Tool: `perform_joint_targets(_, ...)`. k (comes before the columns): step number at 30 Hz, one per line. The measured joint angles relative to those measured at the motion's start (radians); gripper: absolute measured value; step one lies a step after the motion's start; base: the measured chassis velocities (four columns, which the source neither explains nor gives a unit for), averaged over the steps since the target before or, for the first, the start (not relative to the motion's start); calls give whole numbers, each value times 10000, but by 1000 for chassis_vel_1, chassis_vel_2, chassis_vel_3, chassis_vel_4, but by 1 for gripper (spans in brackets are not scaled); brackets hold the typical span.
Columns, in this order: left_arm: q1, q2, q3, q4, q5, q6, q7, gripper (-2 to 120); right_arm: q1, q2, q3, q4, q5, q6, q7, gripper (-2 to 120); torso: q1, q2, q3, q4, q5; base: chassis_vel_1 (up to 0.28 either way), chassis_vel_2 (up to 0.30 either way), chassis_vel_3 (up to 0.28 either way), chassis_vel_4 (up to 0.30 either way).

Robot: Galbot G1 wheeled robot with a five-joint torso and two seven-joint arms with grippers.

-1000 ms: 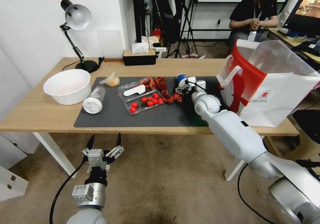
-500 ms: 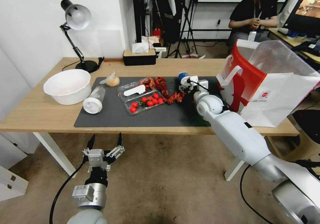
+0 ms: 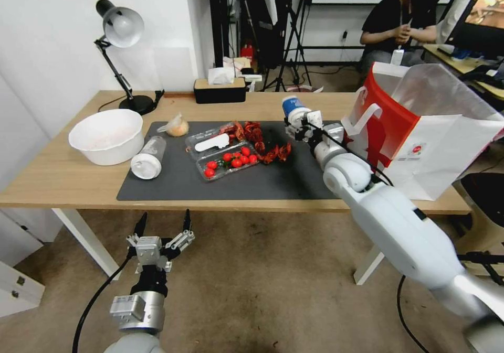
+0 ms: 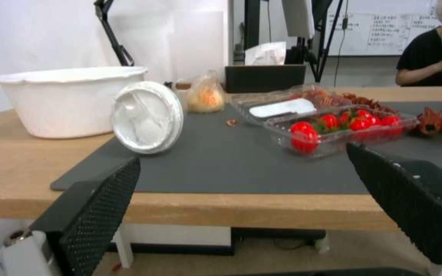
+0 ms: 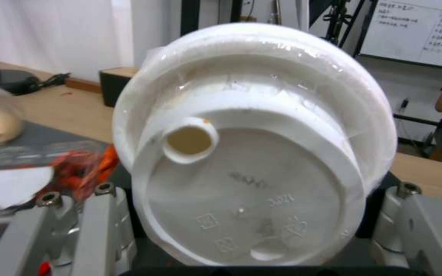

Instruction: Pick up the trash from the table and place it into the takeout bag.

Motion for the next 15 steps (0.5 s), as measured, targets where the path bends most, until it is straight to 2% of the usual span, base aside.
perform_joint_targets(3, 10, -23, -1, -8, 6, -48, -3, 100, -846, -483, 474, 1048, 95, -14, -8, 64, 0, 0, 0, 0, 0, 0, 0, 0, 0)
perform_joint_targets(6, 10, -32, 0, 0, 9, -78, -4, 100, -1219, -655, 790, 1488, 96, 34, -6, 64, 0, 0, 0, -1, 4, 0, 0, 0, 0)
perform_joint_targets(8, 3, -65, 24, 54, 26, -124, -5, 100, -1753, -903, 1514, 2232, 88, 222, 52, 64, 0, 0, 0, 0, -1, 0, 0, 0, 0)
perform_joint_targets(15, -51, -120, 65, 108, 39, -142, -7, 100, -2247, -1391, 2663, 3451, 84, 695, 434, 64, 0, -2, 0, 0, 1, 0, 0, 0, 0)
